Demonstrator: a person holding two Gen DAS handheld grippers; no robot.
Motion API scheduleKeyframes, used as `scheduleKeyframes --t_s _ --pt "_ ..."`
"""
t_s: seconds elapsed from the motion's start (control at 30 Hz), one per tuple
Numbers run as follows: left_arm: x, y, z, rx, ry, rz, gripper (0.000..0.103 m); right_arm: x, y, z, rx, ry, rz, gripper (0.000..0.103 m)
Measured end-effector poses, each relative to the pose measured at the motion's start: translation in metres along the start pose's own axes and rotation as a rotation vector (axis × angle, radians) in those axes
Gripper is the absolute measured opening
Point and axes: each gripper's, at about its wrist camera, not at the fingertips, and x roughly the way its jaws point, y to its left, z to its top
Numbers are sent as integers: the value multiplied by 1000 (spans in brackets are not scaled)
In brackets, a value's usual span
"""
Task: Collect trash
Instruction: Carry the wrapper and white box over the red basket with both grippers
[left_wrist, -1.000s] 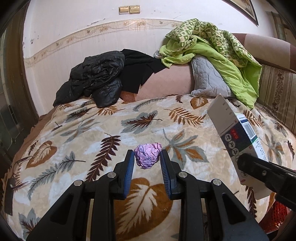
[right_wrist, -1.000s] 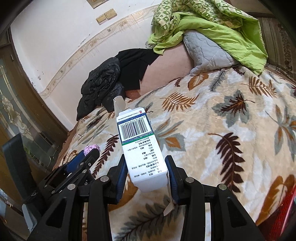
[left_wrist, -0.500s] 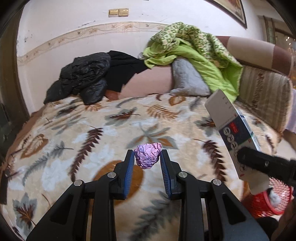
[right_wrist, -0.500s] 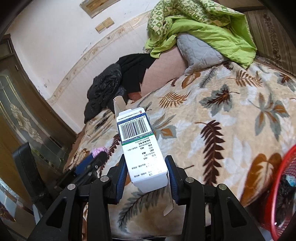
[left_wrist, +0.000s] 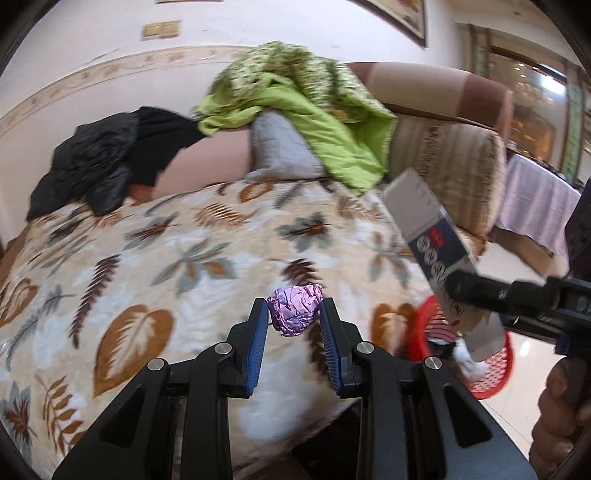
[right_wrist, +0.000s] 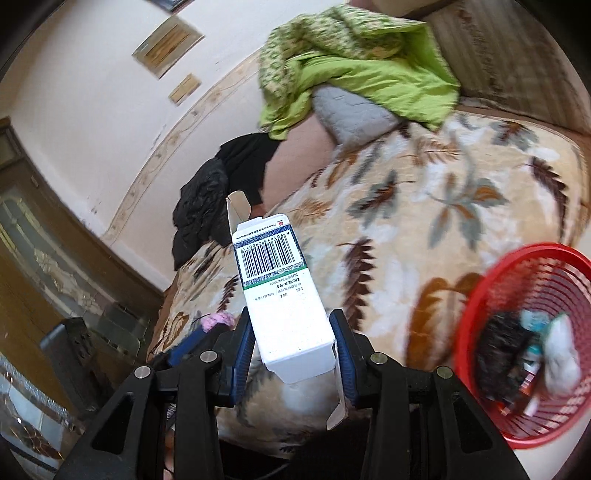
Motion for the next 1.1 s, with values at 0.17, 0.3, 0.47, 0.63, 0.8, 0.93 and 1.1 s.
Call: scheduleKeyframes --t_s 0.17,0.3,0.47,0.63,0.8,0.93,1.1 --pt "4 -36 6 35 13 -105 28 -31 -47 -6 96 -13 -52 43" --pt "10 -64 9 71 31 -162 28 -55 -81 -9 163 -42 -106 43" --pt "22 -95 15 97 70 -218 28 -81 -109 -3 217 -89 -158 43" --pt "34 -128 17 149 99 -279 28 -98 -128 -2 257 -113 -192 44" --pt "52 -151 15 189 151 -335 28 -100 -145 -6 310 -110 -215 44" --pt "67 -162 11 199 192 -349 28 -102 -153 -6 321 -112 -228 44" --pt "83 -173 6 216 240 -364 28 -100 -159 -5 331 -110 -239 44"
